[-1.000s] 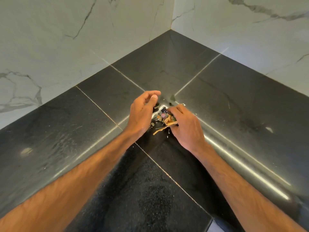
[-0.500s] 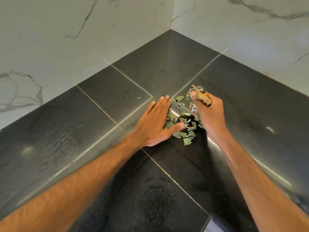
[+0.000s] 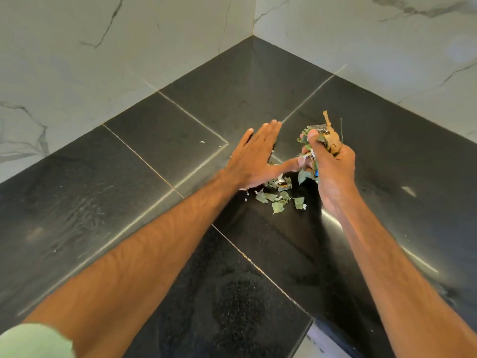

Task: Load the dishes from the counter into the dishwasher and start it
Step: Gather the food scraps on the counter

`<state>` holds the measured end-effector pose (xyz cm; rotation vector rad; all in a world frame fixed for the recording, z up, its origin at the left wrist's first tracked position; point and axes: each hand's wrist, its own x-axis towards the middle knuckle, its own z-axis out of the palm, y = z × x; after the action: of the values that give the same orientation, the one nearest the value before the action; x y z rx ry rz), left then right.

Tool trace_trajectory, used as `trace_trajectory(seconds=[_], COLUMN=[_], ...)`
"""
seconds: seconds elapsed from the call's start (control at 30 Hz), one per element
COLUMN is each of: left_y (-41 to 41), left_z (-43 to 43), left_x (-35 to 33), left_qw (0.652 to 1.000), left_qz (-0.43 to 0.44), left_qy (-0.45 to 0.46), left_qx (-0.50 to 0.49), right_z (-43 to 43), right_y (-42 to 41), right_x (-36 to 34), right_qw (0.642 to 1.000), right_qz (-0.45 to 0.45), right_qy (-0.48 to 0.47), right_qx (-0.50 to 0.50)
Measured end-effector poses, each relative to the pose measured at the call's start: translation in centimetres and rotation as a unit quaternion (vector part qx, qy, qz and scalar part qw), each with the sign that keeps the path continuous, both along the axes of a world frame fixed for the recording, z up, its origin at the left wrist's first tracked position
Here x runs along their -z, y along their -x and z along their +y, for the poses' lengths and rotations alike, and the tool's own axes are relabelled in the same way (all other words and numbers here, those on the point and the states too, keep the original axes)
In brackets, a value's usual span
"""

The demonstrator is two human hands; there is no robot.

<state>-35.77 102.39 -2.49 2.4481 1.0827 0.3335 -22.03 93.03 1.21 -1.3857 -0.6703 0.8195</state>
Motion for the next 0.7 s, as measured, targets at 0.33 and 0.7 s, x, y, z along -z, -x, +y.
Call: trace_trajectory(seconds=[0.33,0.7], left_y=[2.7,1.7], left_z=[-3.0,-8.0], left_x=[0.2,1.0], left_qw=[0.994,0.986], left_qz=[-0.038,-0.006], left_qy=[0.028,-0.142], left_qx=[0.096,0.084], right_z=[-0.3,-1.3], right_y=[0.0,-1.2], right_x=[1.1,1.2], right_qw=[1.000,0.997], right_qz=[0.023,0.059], right_qy=[0.015,0.033], right_qx=[-0.003,0.034])
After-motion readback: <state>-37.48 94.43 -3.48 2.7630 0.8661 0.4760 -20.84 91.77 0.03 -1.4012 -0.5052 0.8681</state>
